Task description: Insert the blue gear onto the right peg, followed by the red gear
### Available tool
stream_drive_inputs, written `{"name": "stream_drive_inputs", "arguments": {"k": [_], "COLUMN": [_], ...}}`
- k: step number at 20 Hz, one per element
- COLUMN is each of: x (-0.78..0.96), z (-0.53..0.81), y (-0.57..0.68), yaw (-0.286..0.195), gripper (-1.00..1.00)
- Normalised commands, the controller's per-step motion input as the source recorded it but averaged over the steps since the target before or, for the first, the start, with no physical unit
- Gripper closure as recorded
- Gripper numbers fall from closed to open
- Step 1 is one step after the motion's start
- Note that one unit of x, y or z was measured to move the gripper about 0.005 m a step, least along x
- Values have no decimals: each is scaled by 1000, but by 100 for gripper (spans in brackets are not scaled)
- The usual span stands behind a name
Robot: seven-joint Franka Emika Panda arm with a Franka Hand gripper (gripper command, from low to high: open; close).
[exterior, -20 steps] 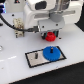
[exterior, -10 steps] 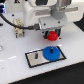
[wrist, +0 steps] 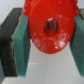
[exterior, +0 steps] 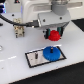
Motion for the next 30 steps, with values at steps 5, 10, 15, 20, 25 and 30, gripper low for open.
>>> {"name": "stream_drive_inputs", "arguments": {"k": [5, 10, 15, 20, 25, 30], "x": [619, 594, 510, 347, 238, 85], "z": [269, 66, 4, -4, -118, -86], "y": [-247, -112, -58, -10, -9, -3], "yaw": [0, 0, 0, 0, 0, 0], "gripper": [100, 100, 100, 100, 100, 100]}}
